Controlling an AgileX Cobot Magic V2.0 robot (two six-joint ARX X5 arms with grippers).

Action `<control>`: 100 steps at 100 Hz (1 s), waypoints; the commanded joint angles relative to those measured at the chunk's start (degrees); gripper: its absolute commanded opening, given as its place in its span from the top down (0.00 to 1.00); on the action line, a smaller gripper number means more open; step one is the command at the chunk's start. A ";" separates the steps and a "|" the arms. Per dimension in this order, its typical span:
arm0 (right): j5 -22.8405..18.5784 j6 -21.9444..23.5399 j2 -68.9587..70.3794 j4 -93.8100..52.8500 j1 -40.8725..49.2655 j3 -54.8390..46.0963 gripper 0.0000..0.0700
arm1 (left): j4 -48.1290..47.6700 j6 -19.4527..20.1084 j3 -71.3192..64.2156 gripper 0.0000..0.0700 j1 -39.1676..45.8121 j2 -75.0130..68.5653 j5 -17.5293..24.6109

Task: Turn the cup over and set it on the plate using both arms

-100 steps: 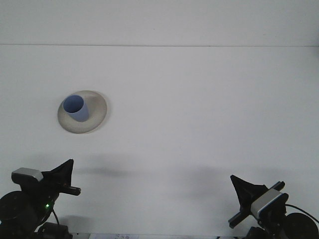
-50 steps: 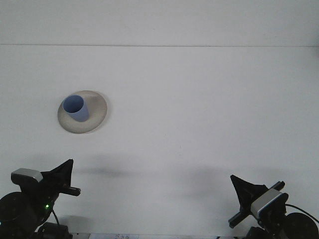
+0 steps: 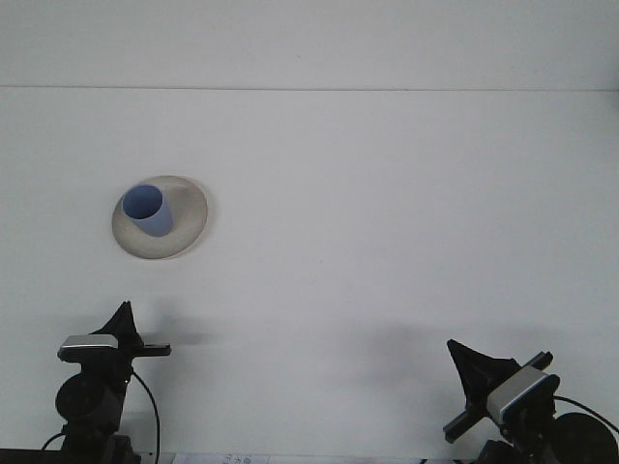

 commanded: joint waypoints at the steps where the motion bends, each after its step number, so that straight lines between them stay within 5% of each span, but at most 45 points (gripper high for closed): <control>1: 0.11 0.55 0.09 0.57 0.46 0.31 0.99 | 1.64 0.90 -0.57 0.98 0.39 -0.98 -0.39; 100: 0.13 0.52 0.09 0.57 0.46 0.33 0.99 | 3.37 0.48 -2.16 0.98 0.83 -1.53 -0.35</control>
